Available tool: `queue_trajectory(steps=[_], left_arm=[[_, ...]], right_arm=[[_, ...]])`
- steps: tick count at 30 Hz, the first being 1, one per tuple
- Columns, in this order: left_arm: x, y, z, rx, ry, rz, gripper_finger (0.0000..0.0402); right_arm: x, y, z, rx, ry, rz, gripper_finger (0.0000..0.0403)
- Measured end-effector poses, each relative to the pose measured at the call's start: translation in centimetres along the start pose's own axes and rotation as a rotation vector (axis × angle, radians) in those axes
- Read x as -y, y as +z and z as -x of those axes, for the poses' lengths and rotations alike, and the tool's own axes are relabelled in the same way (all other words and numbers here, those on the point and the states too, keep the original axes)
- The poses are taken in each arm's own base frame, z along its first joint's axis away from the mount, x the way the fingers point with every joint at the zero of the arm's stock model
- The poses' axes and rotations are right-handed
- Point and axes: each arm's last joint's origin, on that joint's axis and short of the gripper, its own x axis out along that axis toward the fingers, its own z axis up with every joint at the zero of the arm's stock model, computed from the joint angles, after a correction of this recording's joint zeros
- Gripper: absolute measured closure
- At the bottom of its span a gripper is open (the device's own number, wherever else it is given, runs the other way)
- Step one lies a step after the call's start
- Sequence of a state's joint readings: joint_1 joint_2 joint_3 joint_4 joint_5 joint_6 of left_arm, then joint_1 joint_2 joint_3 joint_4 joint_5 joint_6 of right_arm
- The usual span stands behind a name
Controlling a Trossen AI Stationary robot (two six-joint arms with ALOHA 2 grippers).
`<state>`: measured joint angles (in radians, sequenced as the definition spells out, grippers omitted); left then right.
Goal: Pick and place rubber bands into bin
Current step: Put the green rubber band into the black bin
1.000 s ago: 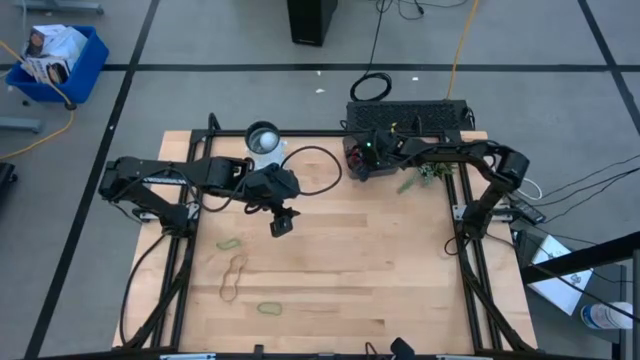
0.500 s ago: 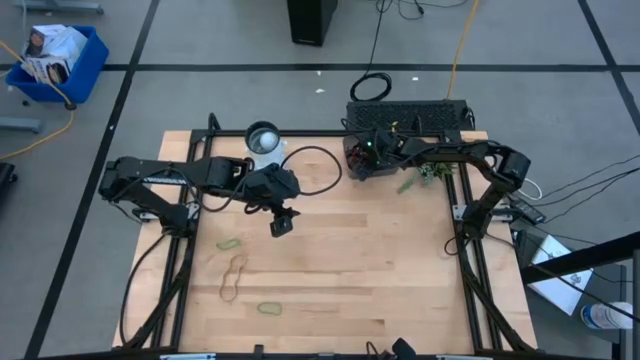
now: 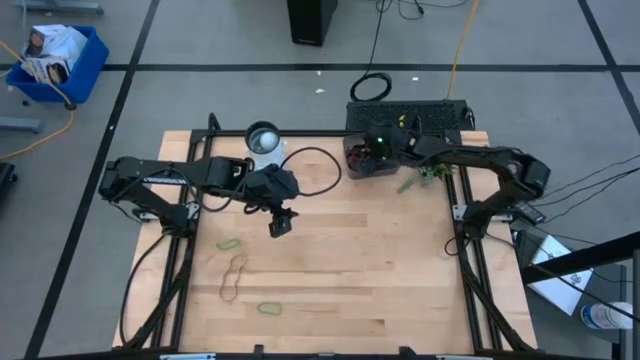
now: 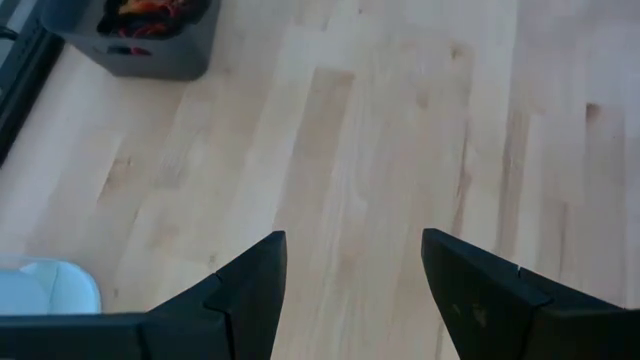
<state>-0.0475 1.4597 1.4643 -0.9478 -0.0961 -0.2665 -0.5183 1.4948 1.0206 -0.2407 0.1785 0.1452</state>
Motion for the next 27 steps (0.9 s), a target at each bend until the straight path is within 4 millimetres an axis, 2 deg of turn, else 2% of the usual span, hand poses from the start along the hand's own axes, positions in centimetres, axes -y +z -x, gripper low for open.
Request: queue_trajectory(steps=[6, 10, 14, 19, 27], left_arm=[[0.0, -1.7, -1.0, -0.148, -0.069, -0.032, 0.016], [0.7, -3.9, -3.5, -0.233, -0.157, -0.095, 0.016], [2.0, -6.8, -6.1, -0.282, -0.243, -0.114, 0.016], [4.5, -9.8, -8.0, -0.266, -0.285, -0.132, 0.016], [9.4, -12.9, -7.8, -0.114, -0.259, -0.286, 0.016]], right_arm=[[-1.7, 1.0, 5.5, 0.129, 0.213, 0.104, 0.0229], [-2.4, 1.3, 8.5, 0.217, 0.267, 0.129, 0.0229], [-2.1, 1.4, 10.7, 0.29, 0.201, 0.121, 0.0229], [-1.3, 1.4, 12.3, 0.335, 0.11, 0.097, 0.0229], [-1.0, 1.1, 12.6, 0.31, 0.061, 0.097, 0.0229]])
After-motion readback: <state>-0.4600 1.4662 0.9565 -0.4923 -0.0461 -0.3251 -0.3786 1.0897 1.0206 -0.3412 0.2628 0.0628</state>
